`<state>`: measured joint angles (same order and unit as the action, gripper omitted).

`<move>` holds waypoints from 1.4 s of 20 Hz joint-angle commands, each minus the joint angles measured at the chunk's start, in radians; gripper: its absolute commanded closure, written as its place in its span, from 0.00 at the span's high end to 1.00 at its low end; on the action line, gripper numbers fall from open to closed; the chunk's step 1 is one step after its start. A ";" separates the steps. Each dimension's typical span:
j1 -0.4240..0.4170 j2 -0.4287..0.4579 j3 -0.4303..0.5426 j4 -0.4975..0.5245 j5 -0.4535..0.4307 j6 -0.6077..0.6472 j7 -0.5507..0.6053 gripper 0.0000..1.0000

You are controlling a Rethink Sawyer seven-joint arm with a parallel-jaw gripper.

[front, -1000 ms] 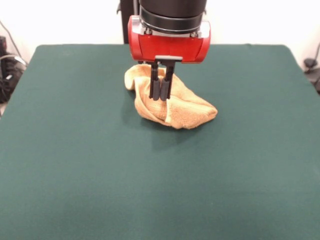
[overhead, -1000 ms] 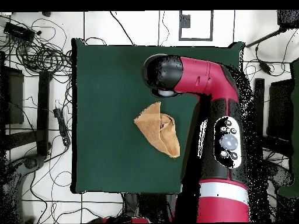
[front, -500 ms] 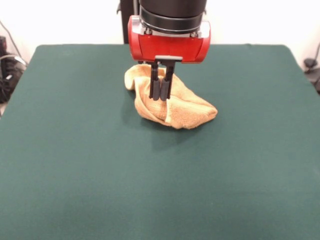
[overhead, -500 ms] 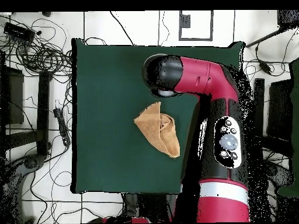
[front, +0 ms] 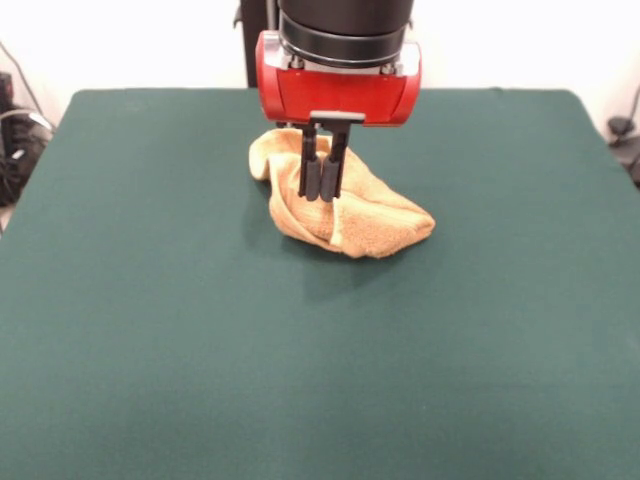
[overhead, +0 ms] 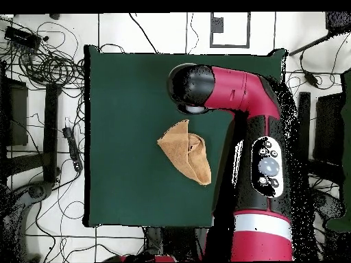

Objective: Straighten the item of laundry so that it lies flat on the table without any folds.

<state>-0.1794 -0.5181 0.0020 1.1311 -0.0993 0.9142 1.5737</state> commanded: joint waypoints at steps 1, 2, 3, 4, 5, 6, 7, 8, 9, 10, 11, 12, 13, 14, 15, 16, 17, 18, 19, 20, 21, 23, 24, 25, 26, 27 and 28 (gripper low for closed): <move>-0.004 0.030 0.070 0.089 0.024 0.063 0.074 0.00; -0.003 0.031 0.070 0.089 0.024 0.061 0.076 0.00; -0.003 0.031 0.070 0.089 0.024 0.058 0.078 0.00; -0.003 0.031 0.070 0.089 0.025 0.059 0.079 0.00; -0.002 0.030 0.069 0.088 0.026 0.059 0.081 0.00; -0.002 0.030 0.069 0.088 0.025 0.060 0.082 0.00; -0.001 0.029 0.068 0.089 0.025 0.061 0.082 0.00; -0.001 0.029 0.067 0.090 0.026 0.060 0.084 0.00; -0.001 0.029 0.067 0.090 0.026 0.059 0.085 0.00; -0.001 0.029 0.067 0.091 0.026 0.057 0.086 0.00; -0.001 0.029 0.067 0.091 0.026 0.057 0.087 0.00; -0.001 0.029 0.067 0.092 0.027 0.056 0.089 0.00; -0.001 0.029 0.067 0.092 0.028 0.056 0.090 0.00; -0.001 0.029 0.067 0.093 0.028 0.056 0.091 0.00; -0.001 0.029 0.067 0.093 0.028 0.054 0.091 0.00; -0.001 0.028 0.067 0.095 0.028 0.051 0.092 0.00; -0.001 0.028 0.067 0.096 0.029 0.052 0.093 0.00; -0.001 0.028 0.066 0.095 0.030 0.054 0.094 0.00; -0.001 0.029 0.067 0.094 0.029 0.054 0.093 0.00; -0.001 0.029 0.067 0.095 0.029 0.053 0.093 0.00; -0.002 0.030 0.067 0.095 0.029 0.050 0.093 0.00; -0.002 0.030 0.068 0.099 0.028 0.044 0.091 0.00; -0.003 0.029 0.068 0.100 0.029 0.043 0.092 0.00; -0.003 0.028 0.068 0.102 0.030 0.044 0.093 0.00; -0.003 0.027 0.068 0.101 0.032 0.048 0.095 0.00; -0.003 0.027 0.068 0.100 0.033 0.050 0.096 0.00; -0.004 0.027 0.069 0.099 0.033 0.051 0.094 0.00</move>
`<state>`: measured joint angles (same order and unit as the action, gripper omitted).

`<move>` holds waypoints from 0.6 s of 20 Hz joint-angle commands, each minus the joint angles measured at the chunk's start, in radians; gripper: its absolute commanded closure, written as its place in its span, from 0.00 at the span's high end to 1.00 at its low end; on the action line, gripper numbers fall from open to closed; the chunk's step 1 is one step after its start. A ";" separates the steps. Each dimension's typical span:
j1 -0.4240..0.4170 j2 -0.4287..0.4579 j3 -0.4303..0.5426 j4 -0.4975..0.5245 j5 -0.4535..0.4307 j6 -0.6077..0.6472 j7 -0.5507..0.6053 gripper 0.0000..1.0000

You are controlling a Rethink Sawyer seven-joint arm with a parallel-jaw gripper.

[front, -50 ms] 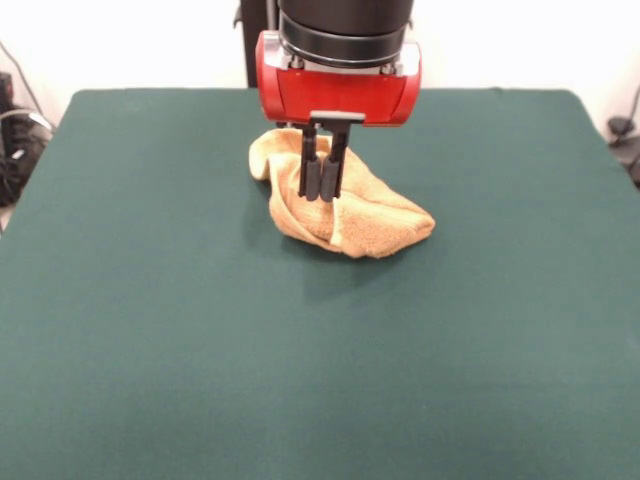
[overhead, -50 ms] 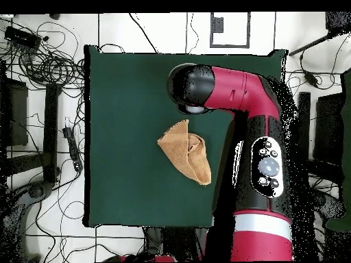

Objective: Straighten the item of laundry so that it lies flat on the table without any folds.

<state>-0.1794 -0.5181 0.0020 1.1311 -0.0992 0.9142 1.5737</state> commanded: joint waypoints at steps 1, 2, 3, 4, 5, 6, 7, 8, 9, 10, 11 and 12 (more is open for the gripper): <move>-0.004 0.028 0.069 0.098 0.033 0.052 0.093 0.00; -0.005 0.027 0.070 0.098 0.034 0.053 0.091 0.00; -0.006 0.026 0.071 0.099 0.033 0.054 0.089 0.00; -0.006 0.026 0.071 0.098 0.033 0.056 0.088 0.00; -0.006 0.025 0.071 0.096 0.034 0.059 0.087 0.00; -0.006 0.025 0.071 0.095 0.034 0.061 0.087 0.00; -0.006 0.026 0.071 0.094 0.034 0.062 0.088 0.00; -0.006 0.022 0.070 0.101 0.035 0.057 0.089 0.00; -0.006 0.022 0.070 0.103 0.034 0.054 0.090 0.00; -0.006 0.020 0.070 0.109 0.034 0.049 0.090 0.00; -0.006 0.020 0.070 0.111 0.035 0.047 0.091 0.00; -0.006 0.023 0.070 0.106 0.034 0.048 0.092 0.00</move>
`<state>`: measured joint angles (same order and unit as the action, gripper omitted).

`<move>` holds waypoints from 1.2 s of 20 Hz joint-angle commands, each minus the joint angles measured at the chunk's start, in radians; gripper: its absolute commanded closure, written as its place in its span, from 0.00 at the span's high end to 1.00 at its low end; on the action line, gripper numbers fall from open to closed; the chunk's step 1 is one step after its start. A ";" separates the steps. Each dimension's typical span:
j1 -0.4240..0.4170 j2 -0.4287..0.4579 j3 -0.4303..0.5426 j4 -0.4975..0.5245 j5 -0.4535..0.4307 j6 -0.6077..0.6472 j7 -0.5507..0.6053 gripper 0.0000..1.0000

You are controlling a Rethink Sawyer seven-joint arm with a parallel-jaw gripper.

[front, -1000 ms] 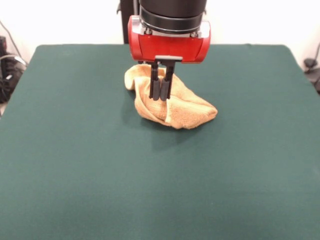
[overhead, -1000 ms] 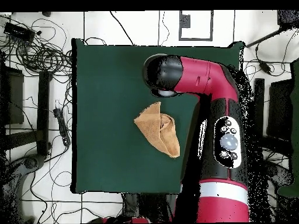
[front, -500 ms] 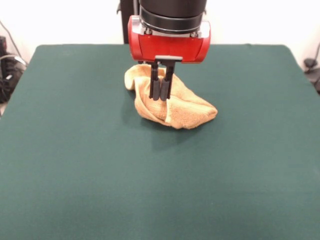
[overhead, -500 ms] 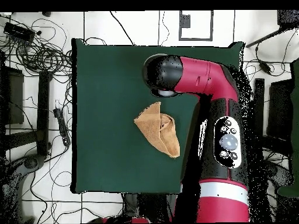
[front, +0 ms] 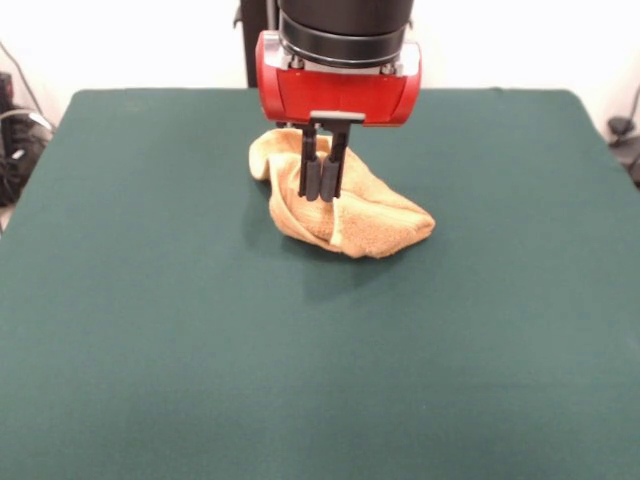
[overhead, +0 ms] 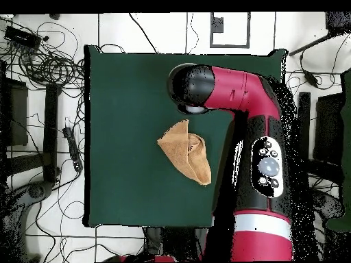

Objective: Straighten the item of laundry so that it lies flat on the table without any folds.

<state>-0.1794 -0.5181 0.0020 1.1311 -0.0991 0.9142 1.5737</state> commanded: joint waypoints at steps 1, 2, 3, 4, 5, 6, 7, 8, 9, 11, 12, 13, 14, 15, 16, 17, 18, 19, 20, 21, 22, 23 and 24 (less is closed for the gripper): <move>-0.006 0.024 0.070 0.106 0.033 0.047 0.091 0.00; -0.006 0.025 0.070 0.103 0.033 0.048 0.091 0.00; -0.006 0.026 0.070 0.101 0.034 0.049 0.092 0.00; -0.006 0.026 0.071 0.101 0.033 0.050 0.090 0.00; -0.006 0.026 0.071 0.101 0.033 0.051 0.090 0.00; -0.006 0.027 0.071 0.101 0.034 0.050 0.090 0.00; -0.006 0.027 0.071 0.101 0.034 0.048 0.090 0.00; -0.006 0.027 0.071 0.101 0.034 0.047 0.090 0.00; -0.006 0.027 0.072 0.101 0.034 0.047 0.090 0.00; -0.006 0.026 0.071 0.103 0.034 0.046 0.091 0.00; -0.006 0.026 0.071 0.103 0.034 0.046 0.091 0.00; -0.007 0.026 0.072 0.103 0.034 0.044 0.091 0.00; -0.007 0.027 0.072 0.104 0.034 0.042 0.091 0.00; -0.008 0.027 0.073 0.104 0.034 0.040 0.090 0.00; -0.008 0.027 0.072 0.103 0.034 0.041 0.090 0.00; -0.008 0.027 0.072 0.103 0.034 0.042 0.090 0.00; -0.008 0.028 0.072 0.103 0.034 0.042 0.089 0.00; -0.008 0.028 0.073 0.103 0.034 0.040 0.090 0.00; -0.009 0.029 0.073 0.103 0.033 0.035 0.089 0.00; -0.009 0.030 0.074 0.105 0.032 0.028 0.089 0.00; -0.009 0.031 0.074 0.105 0.032 0.026 0.089 0.00; -0.009 0.031 0.075 0.106 0.031 0.023 0.088 0.00; -0.009 0.032 0.074 0.105 0.032 0.024 0.089 0.00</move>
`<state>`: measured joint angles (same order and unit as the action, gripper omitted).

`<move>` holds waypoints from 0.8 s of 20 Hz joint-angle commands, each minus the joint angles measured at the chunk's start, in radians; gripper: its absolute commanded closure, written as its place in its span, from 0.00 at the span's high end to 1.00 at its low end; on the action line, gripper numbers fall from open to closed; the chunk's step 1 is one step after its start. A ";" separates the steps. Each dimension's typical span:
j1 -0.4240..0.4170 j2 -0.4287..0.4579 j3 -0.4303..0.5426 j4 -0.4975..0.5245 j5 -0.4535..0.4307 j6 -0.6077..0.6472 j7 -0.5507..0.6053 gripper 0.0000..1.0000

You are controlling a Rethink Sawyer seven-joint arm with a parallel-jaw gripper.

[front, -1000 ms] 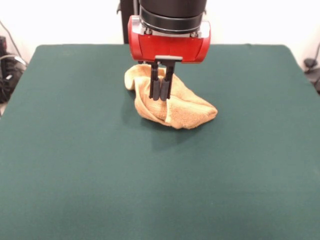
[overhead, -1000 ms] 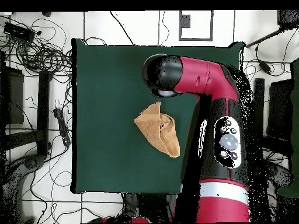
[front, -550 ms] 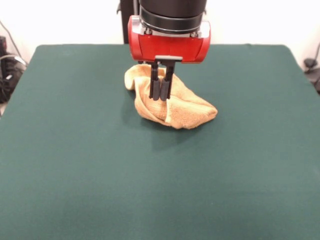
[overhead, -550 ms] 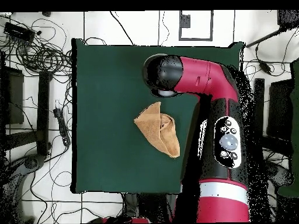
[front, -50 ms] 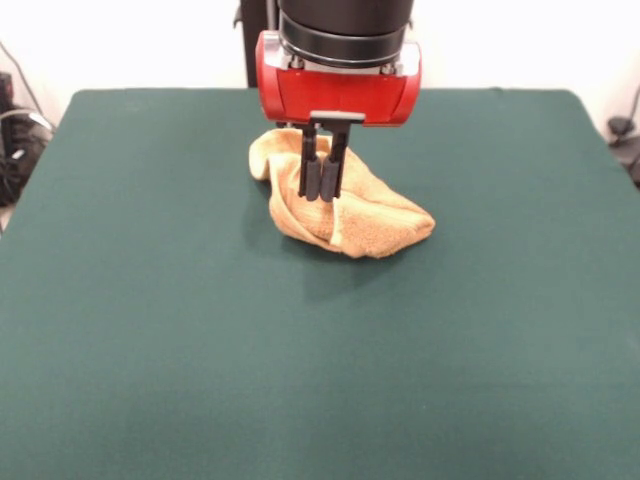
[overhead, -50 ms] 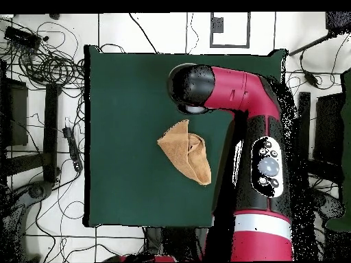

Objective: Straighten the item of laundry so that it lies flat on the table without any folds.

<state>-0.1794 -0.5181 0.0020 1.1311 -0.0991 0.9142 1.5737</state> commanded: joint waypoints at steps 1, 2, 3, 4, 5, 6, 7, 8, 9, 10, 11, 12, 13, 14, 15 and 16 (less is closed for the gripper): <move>-0.009 0.032 0.074 0.104 0.032 0.025 0.090 0.00; -0.009 0.031 0.074 0.104 0.032 0.025 0.090 0.00; -0.009 0.031 0.074 0.105 0.032 0.023 0.090 0.00; -0.009 0.032 0.074 0.103 0.032 0.023 0.090 0.00; -0.009 0.033 0.074 0.102 0.032 0.023 0.091 0.00; -0.009 0.030 0.074 0.106 0.032 0.022 0.090 0.00; -0.009 0.031 0.075 0.106 0.031 0.022 0.088 0.00; -0.010 0.032 0.075 0.105 0.031 0.022 0.087 0.00; -0.010 0.032 0.075 0.104 0.031 0.021 0.087 0.00; -0.010 0.030 0.075 0.108 0.031 0.018 0.088 0.00; -0.010 0.030 0.075 0.110 0.030 0.017 0.088 0.00; -0.010 0.030 0.075 0.108 0.030 0.019 0.087 0.00; -0.010 0.030 0.075 0.108 0.030 0.018 0.087 0.00; -0.010 0.031 0.075 0.107 0.030 0.018 0.087 0.00; -0.010 0.031 0.076 0.107 0.030 0.018 0.086 0.00; -0.010 0.031 0.076 0.107 0.030 0.017 0.086 0.00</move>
<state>-0.1794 -0.5181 0.0020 1.1311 -0.0991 0.9142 1.5737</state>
